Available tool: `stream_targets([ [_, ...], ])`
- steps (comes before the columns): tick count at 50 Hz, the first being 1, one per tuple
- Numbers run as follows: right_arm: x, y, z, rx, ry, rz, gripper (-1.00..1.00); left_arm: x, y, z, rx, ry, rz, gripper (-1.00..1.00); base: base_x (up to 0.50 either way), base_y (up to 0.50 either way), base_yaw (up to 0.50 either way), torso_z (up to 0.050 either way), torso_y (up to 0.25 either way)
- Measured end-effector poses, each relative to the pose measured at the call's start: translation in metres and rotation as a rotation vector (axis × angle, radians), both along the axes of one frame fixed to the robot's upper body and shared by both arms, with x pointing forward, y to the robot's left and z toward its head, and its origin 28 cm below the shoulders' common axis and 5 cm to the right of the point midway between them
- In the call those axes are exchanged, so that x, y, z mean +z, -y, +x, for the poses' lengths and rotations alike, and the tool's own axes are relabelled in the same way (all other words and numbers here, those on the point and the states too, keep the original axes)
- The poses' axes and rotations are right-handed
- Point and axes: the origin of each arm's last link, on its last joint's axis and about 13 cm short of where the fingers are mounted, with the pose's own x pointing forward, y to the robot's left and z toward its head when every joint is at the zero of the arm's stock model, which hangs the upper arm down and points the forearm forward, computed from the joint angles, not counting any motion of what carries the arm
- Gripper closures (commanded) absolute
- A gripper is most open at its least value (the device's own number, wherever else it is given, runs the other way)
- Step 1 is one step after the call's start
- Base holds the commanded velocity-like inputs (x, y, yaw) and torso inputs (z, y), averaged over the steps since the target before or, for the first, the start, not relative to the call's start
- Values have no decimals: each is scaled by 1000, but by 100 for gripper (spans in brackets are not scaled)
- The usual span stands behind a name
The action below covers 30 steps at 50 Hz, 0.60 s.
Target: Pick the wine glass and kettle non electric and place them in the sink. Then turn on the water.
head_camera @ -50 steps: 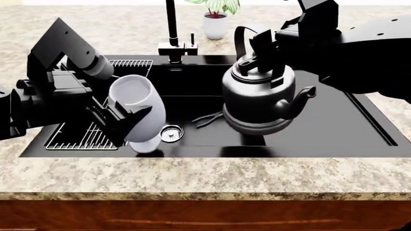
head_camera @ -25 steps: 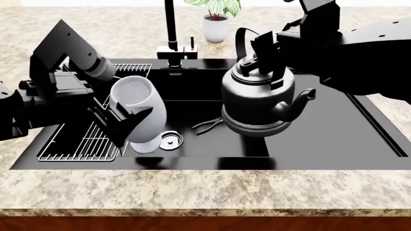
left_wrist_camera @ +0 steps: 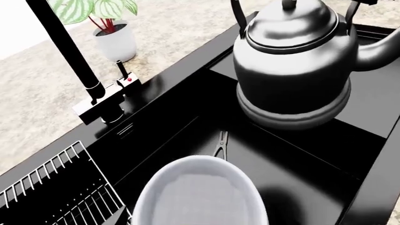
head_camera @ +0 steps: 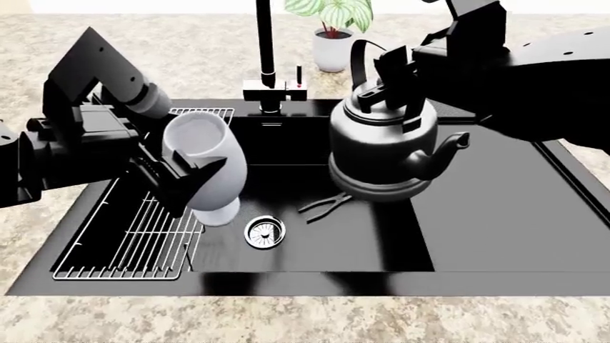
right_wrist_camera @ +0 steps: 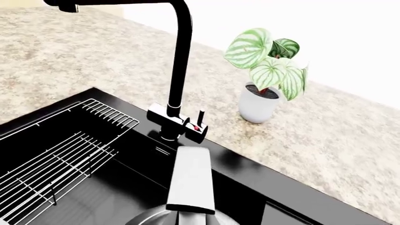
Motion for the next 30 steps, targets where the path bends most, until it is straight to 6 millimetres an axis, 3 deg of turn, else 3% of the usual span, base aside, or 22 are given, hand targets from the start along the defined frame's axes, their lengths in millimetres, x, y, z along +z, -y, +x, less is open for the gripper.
stream_targets([
  [30, -2, 3, 0, -11, -5, 6, 100, -2, 1, 1, -10, -3, -2, 100, 163, 0, 0, 0, 2],
])
